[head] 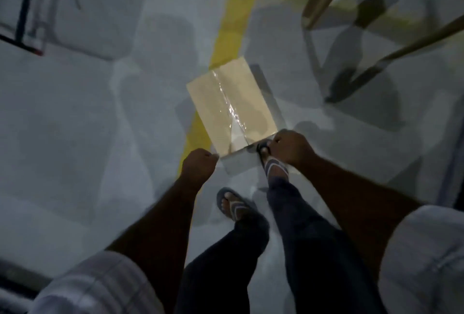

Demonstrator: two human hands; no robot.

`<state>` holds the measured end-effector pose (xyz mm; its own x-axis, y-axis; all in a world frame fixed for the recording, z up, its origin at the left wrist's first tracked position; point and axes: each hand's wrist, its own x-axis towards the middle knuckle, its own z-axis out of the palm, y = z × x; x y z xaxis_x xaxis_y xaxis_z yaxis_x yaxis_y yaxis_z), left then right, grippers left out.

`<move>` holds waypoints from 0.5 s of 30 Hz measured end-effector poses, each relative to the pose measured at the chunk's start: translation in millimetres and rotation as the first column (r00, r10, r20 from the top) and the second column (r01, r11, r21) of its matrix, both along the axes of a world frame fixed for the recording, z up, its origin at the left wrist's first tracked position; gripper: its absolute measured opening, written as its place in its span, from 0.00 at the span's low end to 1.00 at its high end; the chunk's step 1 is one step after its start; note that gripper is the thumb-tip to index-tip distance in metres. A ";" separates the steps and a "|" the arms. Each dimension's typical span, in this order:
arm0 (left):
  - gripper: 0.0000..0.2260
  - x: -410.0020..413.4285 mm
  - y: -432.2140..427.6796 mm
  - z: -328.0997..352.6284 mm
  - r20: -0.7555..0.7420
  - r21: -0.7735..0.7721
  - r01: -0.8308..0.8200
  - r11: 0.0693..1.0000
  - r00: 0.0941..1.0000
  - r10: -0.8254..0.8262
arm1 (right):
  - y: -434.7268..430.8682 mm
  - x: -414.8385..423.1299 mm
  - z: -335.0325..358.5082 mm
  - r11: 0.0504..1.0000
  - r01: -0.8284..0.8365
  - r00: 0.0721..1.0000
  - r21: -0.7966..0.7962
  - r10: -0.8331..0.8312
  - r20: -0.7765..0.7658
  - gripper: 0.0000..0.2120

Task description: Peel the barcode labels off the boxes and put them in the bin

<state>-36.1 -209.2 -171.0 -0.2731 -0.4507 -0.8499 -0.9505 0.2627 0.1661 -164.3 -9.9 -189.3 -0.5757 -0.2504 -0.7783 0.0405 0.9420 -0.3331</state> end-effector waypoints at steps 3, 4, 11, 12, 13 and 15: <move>0.24 0.4 7.7 -79.9 0.015 0.027 -0.141 0.990 0.990 0.141 | -11.3 -16.8 -80.2 1.000 0.015 0.999 0.000 -0.015 0.052 0.20; 0.29 1.4 10.4 -102.5 0.023 0.047 -0.204 0.978 0.979 0.203 | -14.0 -20.2 -104.3 0.999 0.037 0.996 0.010 -0.038 0.075 0.25; 0.31 31.4 10.6 -205.9 -0.115 0.144 -0.263 0.954 0.953 0.280 | -19.3 -26.1 -140.5 0.986 0.146 0.986 -0.075 -0.138 0.095 0.39; 0.31 28.4 7.4 -192.7 -0.129 0.120 -0.249 0.961 0.956 0.264 | -20.9 -30.8 -126.0 0.990 0.114 0.992 -0.086 -0.108 0.069 0.38; 0.30 16.3 4.3 -158.8 -0.163 0.085 -0.232 0.969 0.956 0.244 | -23.9 -36.6 -107.4 0.991 0.077 0.997 -0.106 -0.074 0.030 0.36; 0.22 -4.7 -4.6 -88.5 -0.226 0.029 -0.203 0.979 0.952 0.204 | -32.8 -51.8 -63.1 0.984 0.022 0.998 -0.177 -0.033 -0.055 0.30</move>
